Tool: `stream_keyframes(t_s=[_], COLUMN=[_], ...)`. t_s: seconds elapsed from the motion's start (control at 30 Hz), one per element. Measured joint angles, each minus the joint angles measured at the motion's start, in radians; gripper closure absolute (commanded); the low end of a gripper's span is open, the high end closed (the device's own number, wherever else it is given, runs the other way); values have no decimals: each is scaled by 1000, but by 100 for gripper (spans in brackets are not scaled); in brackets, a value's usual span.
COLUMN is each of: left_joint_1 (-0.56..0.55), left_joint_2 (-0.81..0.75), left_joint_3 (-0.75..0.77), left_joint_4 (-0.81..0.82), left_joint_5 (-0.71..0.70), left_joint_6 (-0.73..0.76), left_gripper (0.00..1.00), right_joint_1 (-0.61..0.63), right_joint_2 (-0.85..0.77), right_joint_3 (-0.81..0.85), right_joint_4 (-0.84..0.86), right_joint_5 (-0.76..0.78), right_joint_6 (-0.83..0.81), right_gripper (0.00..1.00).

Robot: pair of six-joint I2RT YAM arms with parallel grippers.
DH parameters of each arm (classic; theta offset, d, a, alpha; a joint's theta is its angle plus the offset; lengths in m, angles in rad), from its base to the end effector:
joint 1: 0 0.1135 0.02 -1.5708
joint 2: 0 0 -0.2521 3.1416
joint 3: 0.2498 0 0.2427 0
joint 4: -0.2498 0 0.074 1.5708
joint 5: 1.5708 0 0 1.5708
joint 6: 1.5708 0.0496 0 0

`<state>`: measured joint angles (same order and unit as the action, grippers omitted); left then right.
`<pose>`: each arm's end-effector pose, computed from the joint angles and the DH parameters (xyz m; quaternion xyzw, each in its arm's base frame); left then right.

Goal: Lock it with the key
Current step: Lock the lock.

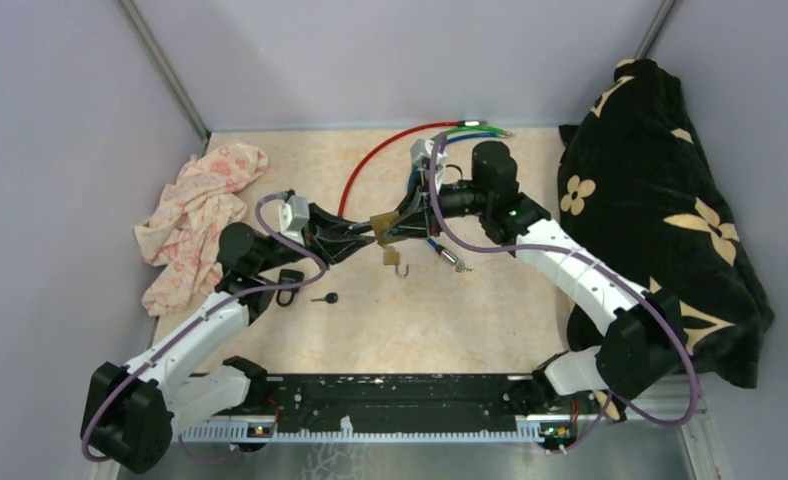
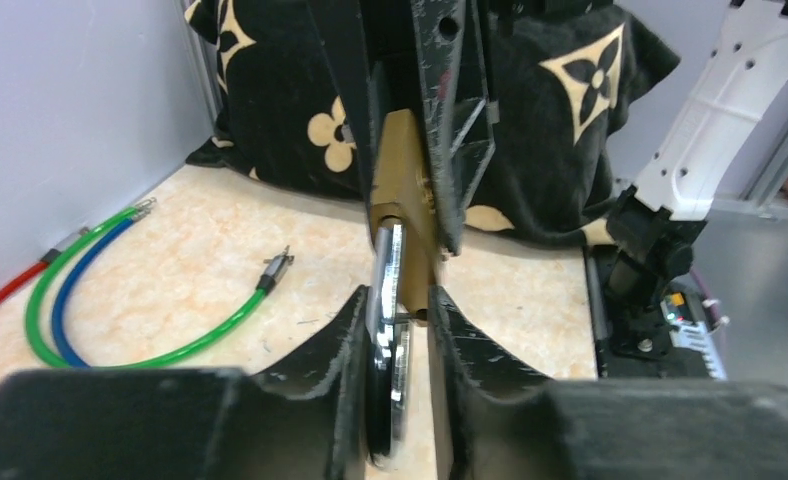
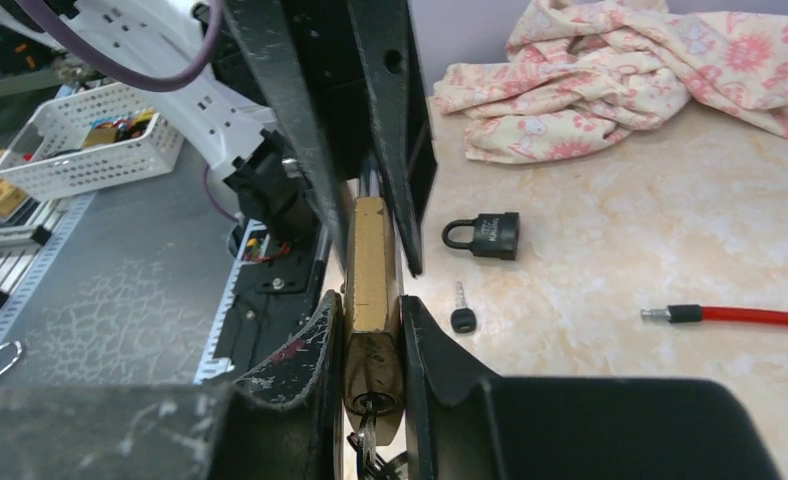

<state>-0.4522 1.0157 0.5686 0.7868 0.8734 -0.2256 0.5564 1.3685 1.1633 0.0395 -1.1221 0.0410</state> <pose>0.1857 -0.1325 0.3154 0.4023 0.4808 -0.4763 0.6166 0.2363 0.1996 0.3555 -0.4971 0.5372 0.5491 0.4034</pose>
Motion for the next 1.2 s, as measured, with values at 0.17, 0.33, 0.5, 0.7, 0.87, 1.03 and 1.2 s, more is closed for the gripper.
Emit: stream_keyframes(t_s=[0.17,0.33,0.5,0.7,0.87,1.03,1.2], left_joint_1=[6,56,100,101,101,102,106], left_joint_2=[-19,-41,-46,-45,-37,-25,-15], left_joint_3=[-15,-19,-19,-19,-19,-16,-8], left_joint_4=[11,10,11,37,46,45,46], left_joint_5=[-29,-13,5,24,40,67,84], left_joint_6=[-22,-38,-56,-86,-111,-122,-122], left_gripper=[51,69,91,100,100,100,100], right_joint_1=[-29,-33,-38,-41,-42,-35,-33], right_joint_2=[-8,-8,-19,-19,-31,-60,-64], right_joint_3=[-58,-66,-77,-79,-103,-111,-112], right_joint_4=[112,158,210,241,261,209,204], right_joint_5=[18,29,23,5,14,45,46], right_joint_6=[100,140,157,169,145,12,-39], right_gripper=[100,100,100,100,100,100,100])
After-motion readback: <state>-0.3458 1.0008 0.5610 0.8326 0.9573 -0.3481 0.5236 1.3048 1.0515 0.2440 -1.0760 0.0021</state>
